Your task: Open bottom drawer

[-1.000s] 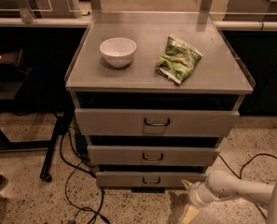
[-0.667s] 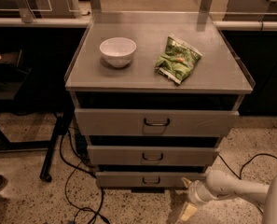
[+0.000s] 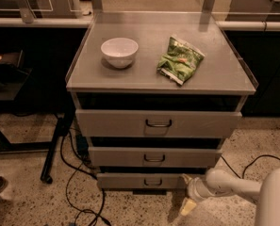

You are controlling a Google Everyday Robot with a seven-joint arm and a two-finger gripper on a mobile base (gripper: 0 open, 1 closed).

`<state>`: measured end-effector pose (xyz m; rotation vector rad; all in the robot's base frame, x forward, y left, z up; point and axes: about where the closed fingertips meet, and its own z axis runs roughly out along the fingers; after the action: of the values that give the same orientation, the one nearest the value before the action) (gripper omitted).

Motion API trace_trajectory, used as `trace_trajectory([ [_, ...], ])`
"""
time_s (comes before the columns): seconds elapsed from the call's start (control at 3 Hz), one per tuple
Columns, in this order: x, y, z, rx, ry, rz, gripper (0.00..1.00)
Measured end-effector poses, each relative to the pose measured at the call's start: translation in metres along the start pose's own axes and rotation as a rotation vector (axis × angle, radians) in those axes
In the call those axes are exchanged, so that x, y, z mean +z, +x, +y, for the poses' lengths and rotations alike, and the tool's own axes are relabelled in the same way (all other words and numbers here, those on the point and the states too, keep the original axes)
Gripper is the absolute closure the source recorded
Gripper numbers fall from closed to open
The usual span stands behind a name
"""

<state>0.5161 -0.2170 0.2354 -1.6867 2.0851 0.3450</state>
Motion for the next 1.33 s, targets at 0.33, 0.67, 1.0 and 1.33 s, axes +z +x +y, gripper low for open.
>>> trace_trajectory([
  [0.33, 0.009, 0.004, -0.012, -0.01, 0.007, 0.009, 0.0],
  [0.67, 0.018, 0.008, -0.022, -0.016, 0.012, 0.016, 0.0],
  [1.0, 0.035, 0.014, -0.038, -0.029, 0.017, 0.018, 0.0],
  [1.33, 0.045, 0.017, -0.042, -0.032, 0.01, 0.017, 0.0],
])
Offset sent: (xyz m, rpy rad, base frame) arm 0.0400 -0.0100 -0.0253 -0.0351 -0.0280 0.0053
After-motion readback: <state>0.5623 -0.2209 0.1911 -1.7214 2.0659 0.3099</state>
